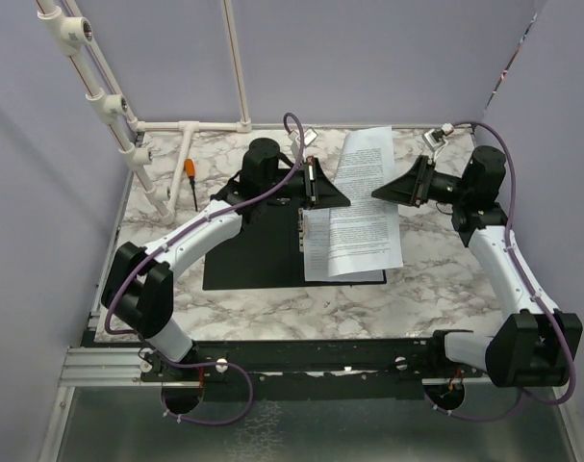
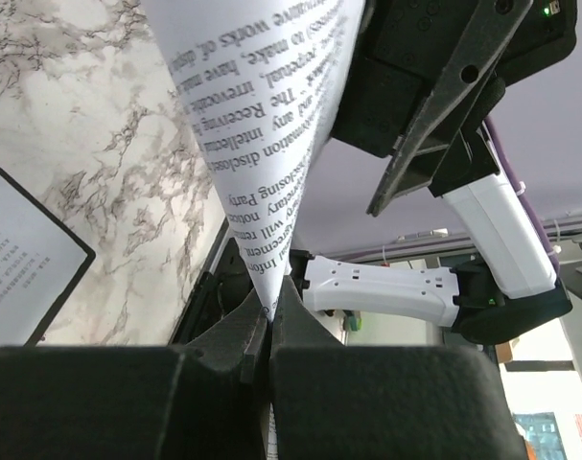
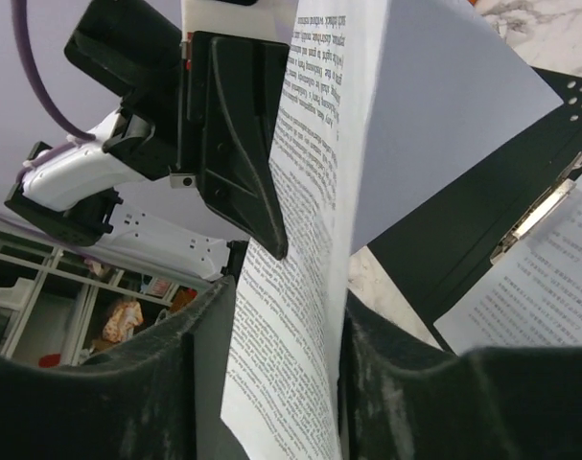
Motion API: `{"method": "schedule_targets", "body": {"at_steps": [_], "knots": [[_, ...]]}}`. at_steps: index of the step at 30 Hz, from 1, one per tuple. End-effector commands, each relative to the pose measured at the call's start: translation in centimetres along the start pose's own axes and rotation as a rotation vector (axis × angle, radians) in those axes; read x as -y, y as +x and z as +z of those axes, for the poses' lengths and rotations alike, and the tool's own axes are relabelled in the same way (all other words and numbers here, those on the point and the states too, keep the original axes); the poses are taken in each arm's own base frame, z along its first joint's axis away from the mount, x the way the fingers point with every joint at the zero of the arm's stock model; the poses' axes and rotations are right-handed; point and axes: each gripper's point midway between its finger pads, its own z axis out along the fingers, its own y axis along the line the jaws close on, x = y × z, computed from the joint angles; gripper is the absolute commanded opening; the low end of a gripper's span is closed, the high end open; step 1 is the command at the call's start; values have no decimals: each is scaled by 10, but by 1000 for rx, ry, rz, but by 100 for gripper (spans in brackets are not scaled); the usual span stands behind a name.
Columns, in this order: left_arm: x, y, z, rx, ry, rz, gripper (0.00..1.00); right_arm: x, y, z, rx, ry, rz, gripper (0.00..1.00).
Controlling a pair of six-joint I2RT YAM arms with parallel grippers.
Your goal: Put the files into the folder
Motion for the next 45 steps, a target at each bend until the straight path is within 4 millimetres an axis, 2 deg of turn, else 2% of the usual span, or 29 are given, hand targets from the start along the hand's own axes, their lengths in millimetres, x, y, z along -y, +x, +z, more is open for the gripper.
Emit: {"method": "schedule_targets", "body": {"at_steps": [1,5,13,16,17,18,19,25,27,30,32,34,38,42,45], "knots": [[9,1,-12,9,28,24,0,-22,4,-4,-14,-64,-44,44],[14,1,-15,15,35,34,0,-23,7,-5,-11,-62,-36,38],[24,2,-19,25,56,37,0,-27,16,7,-34,-74,-27,37],[29,2,-22,28,64,45,0,-25,16,9,-28,-62,-26,26],[30,3,-22,29,66,46,0,-25,16,9,-29,-60,-25,17],[31,3,-23,29,68,46,0,-25,15,9,-26,-56,-26,4],[32,3,-24,29,68,45,0,-24,15,9,-22,-48,-25,1],[30,6,-26,35,60,38,0,-26,14,7,-2,-20,-35,1],[28,5,-26,41,49,37,13,-29,12,6,4,-16,-41,1],[23,5,-27,51,20,43,45,-36,9,5,12,-16,-61,1],[17,1,-30,74,-16,56,59,-43,8,3,13,-14,-72,1],[9,-8,-41,117,-50,61,67,-48,6,1,15,-6,-95,0],[1,-28,-66,204,-38,22,72,-60,4,-3,20,0,-117,1],[13,-33,-82,242,53,22,81,-73,3,-5,20,-27,-127,1],[25,-31,-87,248,99,57,88,-81,3,-6,17,-53,-127,1]]}}
